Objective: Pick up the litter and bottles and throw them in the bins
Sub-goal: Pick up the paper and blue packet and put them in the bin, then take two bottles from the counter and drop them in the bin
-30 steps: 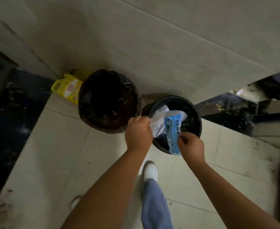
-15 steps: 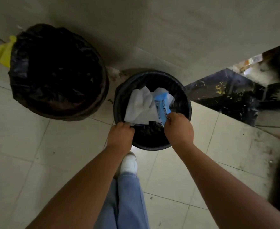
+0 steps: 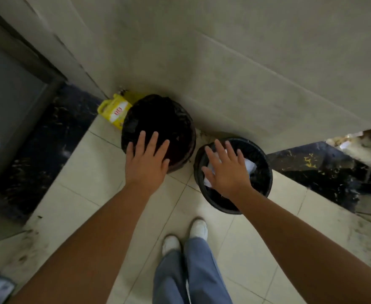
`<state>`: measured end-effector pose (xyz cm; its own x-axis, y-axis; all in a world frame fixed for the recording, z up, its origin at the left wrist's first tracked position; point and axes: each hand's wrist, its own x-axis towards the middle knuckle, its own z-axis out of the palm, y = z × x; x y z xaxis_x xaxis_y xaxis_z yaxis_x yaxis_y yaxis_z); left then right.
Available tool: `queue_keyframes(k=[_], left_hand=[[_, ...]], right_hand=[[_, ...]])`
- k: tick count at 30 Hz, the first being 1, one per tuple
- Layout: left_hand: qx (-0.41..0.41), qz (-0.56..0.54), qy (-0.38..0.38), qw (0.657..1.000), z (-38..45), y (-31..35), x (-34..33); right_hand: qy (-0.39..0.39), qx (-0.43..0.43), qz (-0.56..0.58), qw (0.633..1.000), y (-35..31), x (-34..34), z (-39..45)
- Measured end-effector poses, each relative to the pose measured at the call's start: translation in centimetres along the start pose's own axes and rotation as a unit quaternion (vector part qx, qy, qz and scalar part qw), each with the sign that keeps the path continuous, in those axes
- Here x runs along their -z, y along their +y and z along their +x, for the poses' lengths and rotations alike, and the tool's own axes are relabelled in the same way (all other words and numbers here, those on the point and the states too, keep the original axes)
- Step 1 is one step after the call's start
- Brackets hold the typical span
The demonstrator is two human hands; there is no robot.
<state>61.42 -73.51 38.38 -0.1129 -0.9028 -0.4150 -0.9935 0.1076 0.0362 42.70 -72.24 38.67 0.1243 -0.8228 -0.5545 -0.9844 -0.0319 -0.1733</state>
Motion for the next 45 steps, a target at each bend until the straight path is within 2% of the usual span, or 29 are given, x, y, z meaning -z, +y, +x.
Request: queue_keyframes(k=[2,8,11,13,16,18,22,28,31,36,41,45], left_hand=[[0.036,-0.006,0.031,0.999,-1.2,-1.3,4.3],[0.16,-0.064,0.092,0.981,-7.4,-4.7,16.2],[0.249,-0.094,0.143,0.953,-12.9,-5.9,20.6],[0.318,-0.107,0.161,0.928,-17.6,-6.3,22.7],[0.426,-0.122,0.177,0.879,-25.8,-5.9,24.4],[0.488,-0.128,0.198,0.84,-31.7,-5.3,24.8],[0.604,-0.128,0.217,0.757,-44.6,-3.0,24.0],[0.762,-0.113,0.207,0.603,-64.8,6.5,19.1],[0.823,-0.111,0.187,0.524,-74.2,14.3,15.9],[0.903,-0.115,0.139,0.39,-87.0,29.6,9.9],[0.949,-0.112,0.105,0.275,-95.7,43.1,5.6],[0.968,-0.132,0.085,0.193,-100.9,49.9,2.1]], right_hand=[[0.05,0.026,-0.002,0.998,-3.1,4.7,-0.2],[0.133,0.173,-0.017,0.976,-12.8,16.6,-4.1],[0.145,0.244,-0.053,0.957,-17.0,20.7,-7.3],[0.194,0.325,-0.079,0.922,-19.6,22.6,-10.2],[0.195,0.415,-0.115,0.881,-23.2,24.3,-16.1],[0.193,0.485,-0.103,0.847,-25.6,24.5,-20.9],[0.134,0.594,-0.138,0.781,-29.6,22.5,-30.9],[0.082,0.75,-0.162,0.636,-30.9,14.0,-49.9],[0.033,0.808,-0.178,0.561,-28.3,8.7,-60.2],[-0.022,0.871,-0.188,0.454,-20.1,0.5,-75.8],[-0.071,0.903,-0.181,0.384,-12.4,-6.0,-87.7],[-0.108,0.914,-0.177,0.348,-8.8,-9.9,-94.0]])
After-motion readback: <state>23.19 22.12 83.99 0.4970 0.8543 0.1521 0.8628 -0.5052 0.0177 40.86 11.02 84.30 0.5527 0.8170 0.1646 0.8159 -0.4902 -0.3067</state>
